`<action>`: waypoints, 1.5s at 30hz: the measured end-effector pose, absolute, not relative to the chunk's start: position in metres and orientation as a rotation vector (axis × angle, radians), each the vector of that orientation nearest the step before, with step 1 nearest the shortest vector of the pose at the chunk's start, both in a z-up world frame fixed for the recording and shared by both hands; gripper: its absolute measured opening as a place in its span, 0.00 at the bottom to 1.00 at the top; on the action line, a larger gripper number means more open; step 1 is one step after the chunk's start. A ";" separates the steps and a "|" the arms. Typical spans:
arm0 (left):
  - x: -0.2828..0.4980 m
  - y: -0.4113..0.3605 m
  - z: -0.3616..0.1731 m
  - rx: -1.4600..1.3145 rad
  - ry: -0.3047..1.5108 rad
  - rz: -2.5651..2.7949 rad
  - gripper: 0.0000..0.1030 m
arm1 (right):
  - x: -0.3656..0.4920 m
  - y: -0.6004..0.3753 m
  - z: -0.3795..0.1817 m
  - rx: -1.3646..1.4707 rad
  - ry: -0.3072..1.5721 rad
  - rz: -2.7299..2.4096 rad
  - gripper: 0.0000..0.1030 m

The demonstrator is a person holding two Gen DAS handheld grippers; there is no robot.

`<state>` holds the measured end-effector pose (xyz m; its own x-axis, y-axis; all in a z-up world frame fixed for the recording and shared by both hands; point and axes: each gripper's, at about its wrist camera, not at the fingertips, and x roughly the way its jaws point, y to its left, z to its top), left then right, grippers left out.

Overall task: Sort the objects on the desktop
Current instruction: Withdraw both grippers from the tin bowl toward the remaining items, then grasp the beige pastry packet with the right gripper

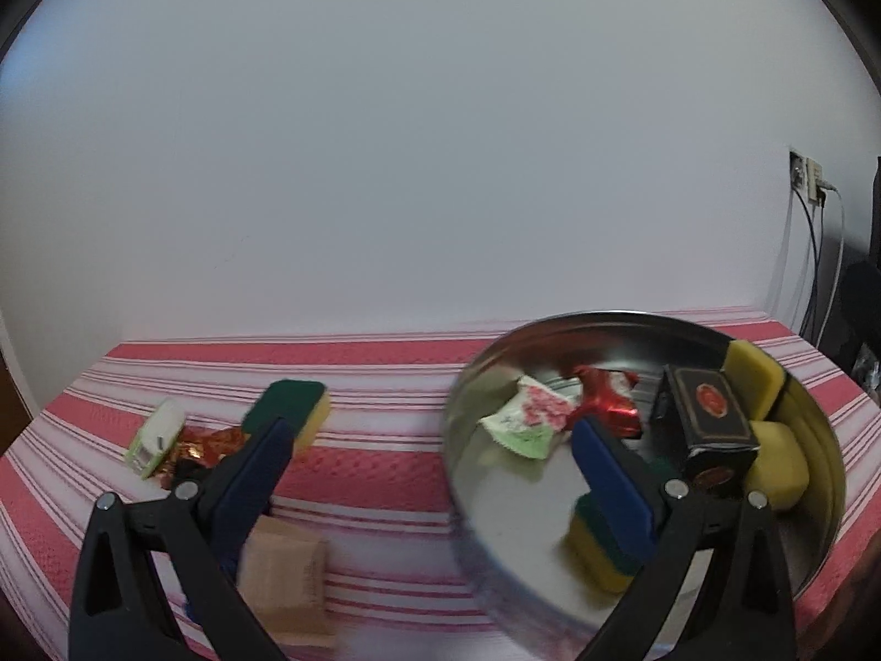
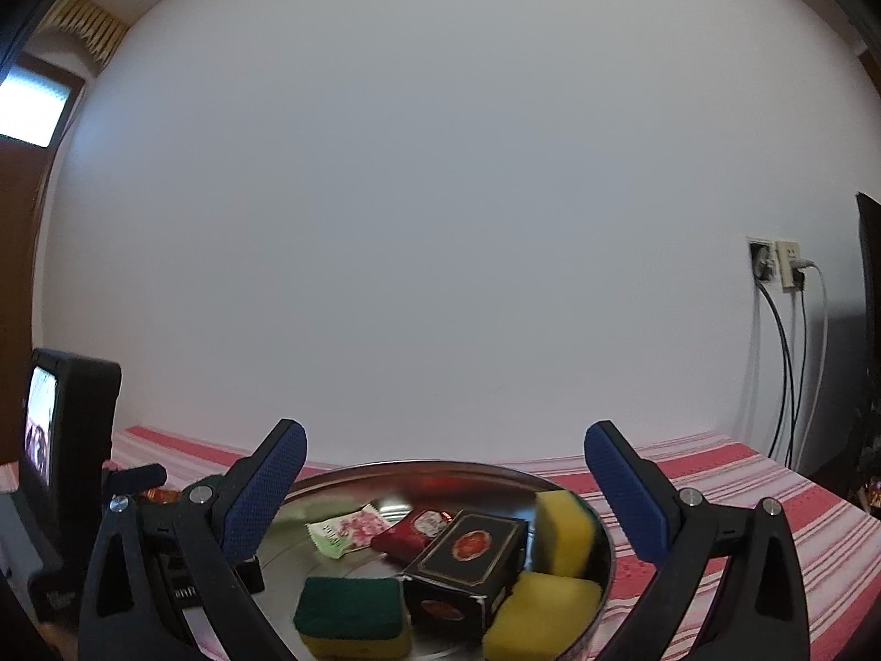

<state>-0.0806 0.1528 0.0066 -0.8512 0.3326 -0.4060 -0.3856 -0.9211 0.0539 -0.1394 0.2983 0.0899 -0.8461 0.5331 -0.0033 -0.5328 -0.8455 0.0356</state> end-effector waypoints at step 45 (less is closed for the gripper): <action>-0.201 -0.045 -0.011 -1.127 -0.131 3.011 0.99 | -0.338 0.173 0.028 -1.107 0.272 2.803 0.66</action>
